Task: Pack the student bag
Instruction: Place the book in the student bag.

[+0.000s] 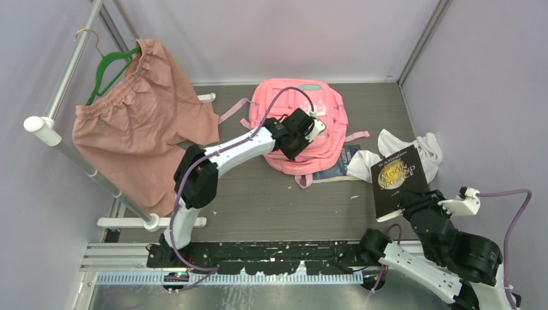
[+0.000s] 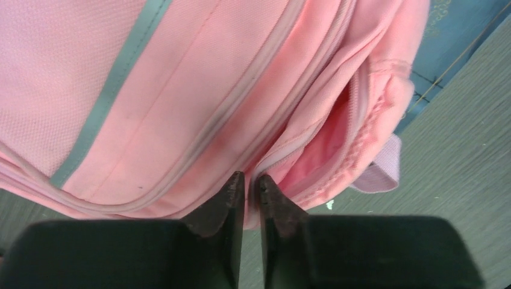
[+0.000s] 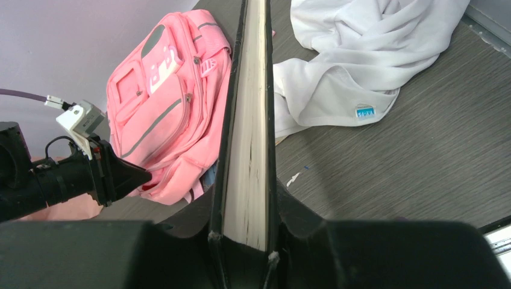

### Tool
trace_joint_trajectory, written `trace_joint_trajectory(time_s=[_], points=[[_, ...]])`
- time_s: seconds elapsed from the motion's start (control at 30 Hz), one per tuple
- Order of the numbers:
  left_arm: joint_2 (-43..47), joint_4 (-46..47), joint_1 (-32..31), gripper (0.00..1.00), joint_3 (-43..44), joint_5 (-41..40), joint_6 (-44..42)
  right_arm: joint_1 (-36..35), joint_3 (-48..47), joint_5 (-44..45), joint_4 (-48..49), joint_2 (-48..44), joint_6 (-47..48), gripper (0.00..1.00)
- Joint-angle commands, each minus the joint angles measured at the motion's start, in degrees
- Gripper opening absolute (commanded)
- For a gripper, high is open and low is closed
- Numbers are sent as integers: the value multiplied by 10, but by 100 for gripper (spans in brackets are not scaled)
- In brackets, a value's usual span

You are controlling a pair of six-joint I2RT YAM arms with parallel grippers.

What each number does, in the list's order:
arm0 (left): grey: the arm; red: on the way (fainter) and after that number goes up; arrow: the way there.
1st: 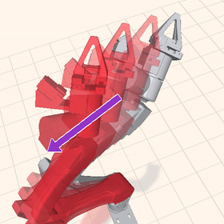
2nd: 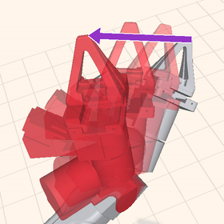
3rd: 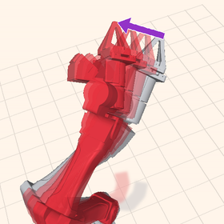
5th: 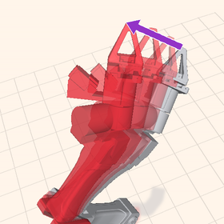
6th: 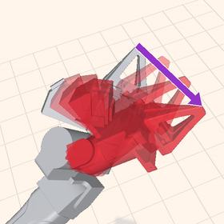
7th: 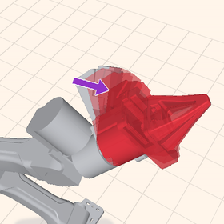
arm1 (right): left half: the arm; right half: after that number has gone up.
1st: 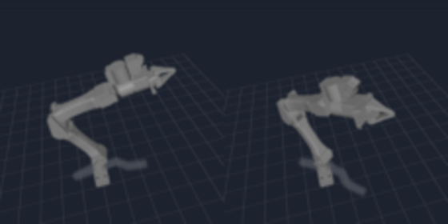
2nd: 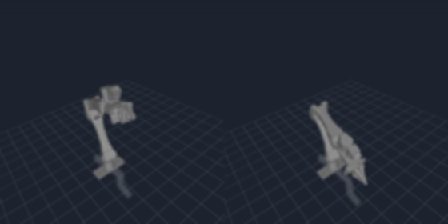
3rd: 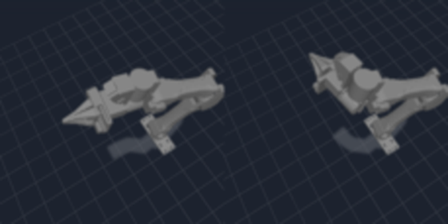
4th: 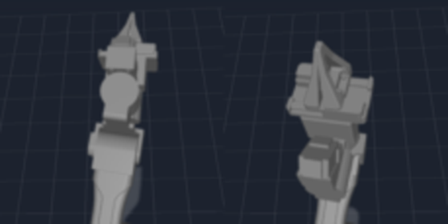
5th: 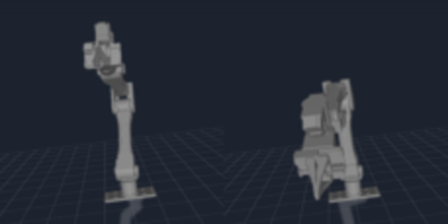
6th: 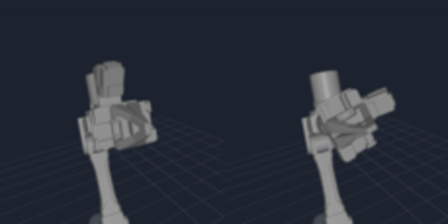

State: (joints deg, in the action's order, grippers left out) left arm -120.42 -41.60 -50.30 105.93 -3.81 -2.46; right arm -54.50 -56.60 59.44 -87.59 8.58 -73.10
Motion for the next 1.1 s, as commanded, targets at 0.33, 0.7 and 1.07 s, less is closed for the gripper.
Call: trace_joint_trajectory(time_s=[0.33, 0.7, 1.07], points=[[96, 62, 123, 0, 15, 190, 199, -5, 82, -155, 392, 76, 117, 1], [175, 149, 146, 0, 0, 269, 281, -4, 139, -301, 546, 167, 111, 1], [196, 195, 146, 0, -8, 311, 337, -5, 259, -319, 799, 237, -20, 1]])
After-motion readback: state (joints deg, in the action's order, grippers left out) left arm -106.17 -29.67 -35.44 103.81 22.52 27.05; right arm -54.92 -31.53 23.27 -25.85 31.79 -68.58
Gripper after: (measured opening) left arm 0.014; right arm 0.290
